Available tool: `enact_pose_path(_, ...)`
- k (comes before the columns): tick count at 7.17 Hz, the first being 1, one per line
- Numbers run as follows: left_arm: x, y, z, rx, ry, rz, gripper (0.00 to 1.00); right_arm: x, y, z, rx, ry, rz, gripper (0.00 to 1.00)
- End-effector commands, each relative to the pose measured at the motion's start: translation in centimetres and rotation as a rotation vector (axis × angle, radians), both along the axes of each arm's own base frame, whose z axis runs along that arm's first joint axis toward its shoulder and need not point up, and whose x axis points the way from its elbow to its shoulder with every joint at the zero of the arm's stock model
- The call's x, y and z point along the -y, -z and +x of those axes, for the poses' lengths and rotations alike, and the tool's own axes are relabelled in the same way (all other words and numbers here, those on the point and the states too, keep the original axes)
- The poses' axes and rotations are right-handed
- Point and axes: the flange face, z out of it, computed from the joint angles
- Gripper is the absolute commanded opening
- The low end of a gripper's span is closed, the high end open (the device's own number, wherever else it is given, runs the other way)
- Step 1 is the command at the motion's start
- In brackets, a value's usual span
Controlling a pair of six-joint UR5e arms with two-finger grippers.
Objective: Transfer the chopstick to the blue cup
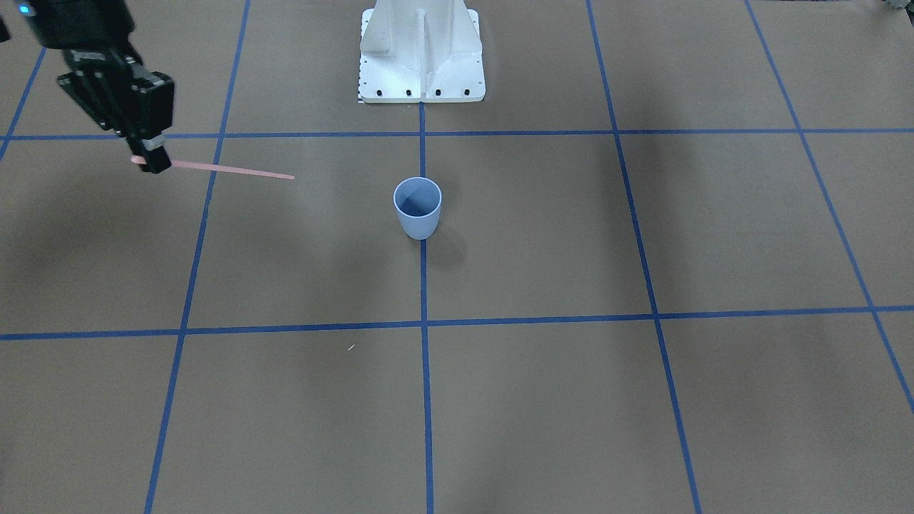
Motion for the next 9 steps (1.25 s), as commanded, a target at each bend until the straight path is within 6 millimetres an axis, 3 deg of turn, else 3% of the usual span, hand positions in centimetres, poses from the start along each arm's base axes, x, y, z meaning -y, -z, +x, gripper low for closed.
enact_pose_path(1, 0.0, -0.4, 0.0, -0.002, 0.001, -0.009, 0.99, -1.0, 3.1, -8.8, -0.067, -0.065, -0.04, 0.0)
enact_pose_path(2, 0.0, -0.4, 0.1, -0.002, 0.001, -0.01, 0.99, -0.7, 6.2, -13.1, -0.082, -0.089, -0.073, 0.0)
enact_pose_path(4, 0.0, -0.6, 0.2, -0.003, -0.002, -0.014, 0.99, -1.4, 8.6, -17.4, -0.087, -0.105, -0.09, 0.0)
enact_pose_path(7, -0.1, -0.7, 0.1, -0.001, 0.001, -0.017, 0.99, -3.1, 6.6, -22.4, -0.168, -0.072, -0.095, 0.0)
enact_pose_path(9, -0.6, -1.1, 0.1, -0.003, -0.001, -0.023, 0.99, -3.2, 5.2, -25.3, -0.23, -0.067, -0.093, 0.0)
